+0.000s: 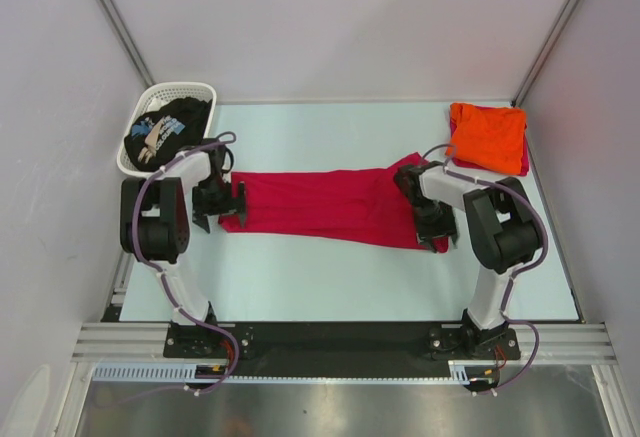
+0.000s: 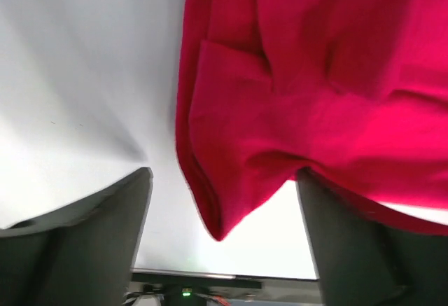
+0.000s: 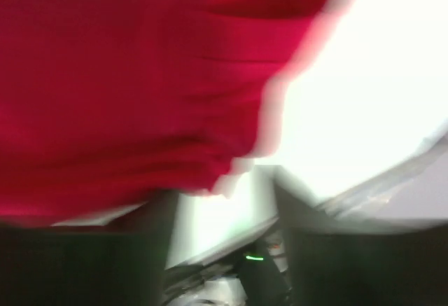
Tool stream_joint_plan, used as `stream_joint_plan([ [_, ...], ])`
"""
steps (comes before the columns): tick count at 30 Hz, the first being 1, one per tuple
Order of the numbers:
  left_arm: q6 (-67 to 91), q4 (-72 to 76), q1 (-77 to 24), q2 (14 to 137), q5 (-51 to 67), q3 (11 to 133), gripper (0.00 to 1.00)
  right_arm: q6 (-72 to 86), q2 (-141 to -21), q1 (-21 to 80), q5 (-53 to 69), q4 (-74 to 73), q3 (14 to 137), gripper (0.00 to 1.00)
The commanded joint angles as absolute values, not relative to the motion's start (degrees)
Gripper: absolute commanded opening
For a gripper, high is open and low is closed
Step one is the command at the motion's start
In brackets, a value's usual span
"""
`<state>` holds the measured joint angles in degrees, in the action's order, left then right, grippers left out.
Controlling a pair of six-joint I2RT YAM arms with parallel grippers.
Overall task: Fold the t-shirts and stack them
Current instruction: Fold the other side of the tshirt into a rectangle
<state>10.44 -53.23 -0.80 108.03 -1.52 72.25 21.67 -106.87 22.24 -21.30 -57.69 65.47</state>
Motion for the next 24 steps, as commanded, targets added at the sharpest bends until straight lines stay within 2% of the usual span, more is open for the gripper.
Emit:
stream_joint_plan([
  [1, 10.02, -54.05, -0.18, 103.47, -2.29, 73.65, 1.00, 20.92, -104.52, 21.45, -21.62, -61.42, 67.76, 0.84],
  [2, 9.93, -54.40, -0.18, 102.40, -2.02, 73.65, 1.00, 21.00, -103.20, 21.45, -21.53, -62.74, 70.37, 0.92],
  [4, 9.84, -54.67, -0.18, 100.03, -0.88, 73.74, 1.00, 20.74, -99.26, 21.36, -21.01, -66.60, 73.72, 1.00],
  [8, 9.67, -54.50, -0.18, 93.45, 1.49, 74.27, 1.00, 18.99, -95.19, 21.53, -19.17, -69.70, 83.04, 1.00],
  [11, 9.32, -52.57, -0.18, 91.85, 3.33, 74.79, 1.00, 16.70, -96.67, 21.71, -16.18, -67.86, 88.76, 1.00],
  [17, 8.26, -52.82, -0.18, 99.04, 7.12, 79.71, 1.00, 14.76, -105.88, 23.11, -9.05, -62.66, 93.94, 1.00],
  [18, 8.09, -52.91, -0.35, 101.05, 7.38, 81.63, 1.00, 14.85, -106.78, 23.81, -8.62, -62.84, 95.00, 0.97],
  [20, 7.56, -53.35, -0.79, 103.17, 8.69, 84.62, 0.86, 15.73, -108.80, 24.08, -8.09, -63.63, 95.54, 0.93],
  [21, 7.30, -53.52, -0.97, 105.36, 9.57, 88.12, 0.73, 15.73, -109.07, 24.08, -7.30, -64.07, 95.45, 0.84],
  [22, 7.21, -54.31, -1.23, 106.69, 10.02, 90.24, 0.42, 16.25, -109.25, 24.08, -6.86, -64.16, 95.19, 0.78],
  [23, 7.38, -55.01, -1.40, 108.00, 10.45, 92.61, 0.23, 16.26, -109.16, 24.08, -5.38, -64.07, 94.84, 0.64],
  [24, 7.38, -55.72, -1.49, 109.15, 10.72, 97.25, 0.10, 16.26, -108.99, 24.08, -4.32, -63.55, 94.75, 0.51],
])
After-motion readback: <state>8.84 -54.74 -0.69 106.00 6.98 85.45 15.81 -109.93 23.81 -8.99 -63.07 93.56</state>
